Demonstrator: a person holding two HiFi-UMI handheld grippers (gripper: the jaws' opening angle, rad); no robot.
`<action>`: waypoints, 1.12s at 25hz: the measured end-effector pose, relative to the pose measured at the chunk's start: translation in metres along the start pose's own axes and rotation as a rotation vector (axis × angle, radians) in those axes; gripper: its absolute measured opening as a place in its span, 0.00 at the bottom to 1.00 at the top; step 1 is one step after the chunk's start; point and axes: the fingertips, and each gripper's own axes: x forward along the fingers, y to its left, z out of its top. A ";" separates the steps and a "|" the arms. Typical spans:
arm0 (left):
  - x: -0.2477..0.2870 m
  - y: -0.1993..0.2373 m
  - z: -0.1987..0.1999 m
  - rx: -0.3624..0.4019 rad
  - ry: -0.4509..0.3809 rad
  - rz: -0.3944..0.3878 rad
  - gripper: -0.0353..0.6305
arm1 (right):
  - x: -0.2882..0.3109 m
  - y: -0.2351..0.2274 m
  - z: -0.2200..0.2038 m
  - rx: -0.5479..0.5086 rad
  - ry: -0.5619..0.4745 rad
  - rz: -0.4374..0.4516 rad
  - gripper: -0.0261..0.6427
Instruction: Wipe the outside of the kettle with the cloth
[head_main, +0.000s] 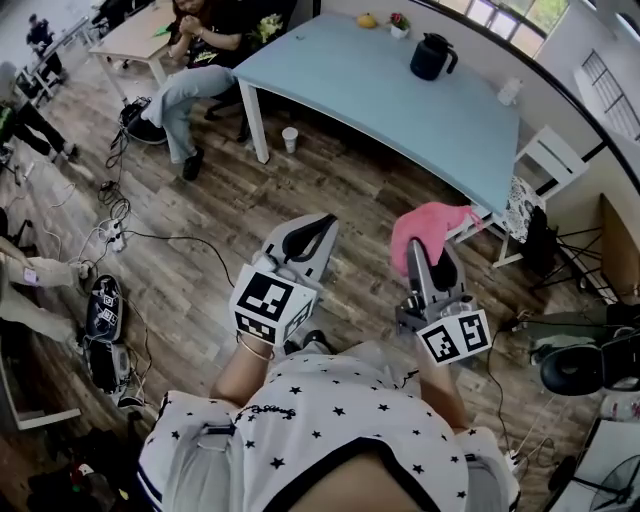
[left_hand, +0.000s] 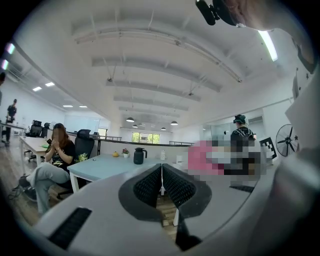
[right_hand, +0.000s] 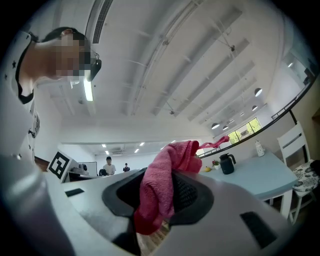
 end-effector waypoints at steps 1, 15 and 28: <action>0.003 0.003 -0.002 -0.006 0.003 0.004 0.10 | 0.002 -0.002 -0.002 0.001 0.007 0.000 0.24; 0.022 0.053 -0.008 -0.006 0.035 0.110 0.10 | 0.066 -0.035 -0.023 0.033 0.036 0.069 0.25; 0.176 0.075 0.012 0.010 0.038 0.074 0.10 | 0.124 -0.170 -0.009 0.063 0.033 0.024 0.25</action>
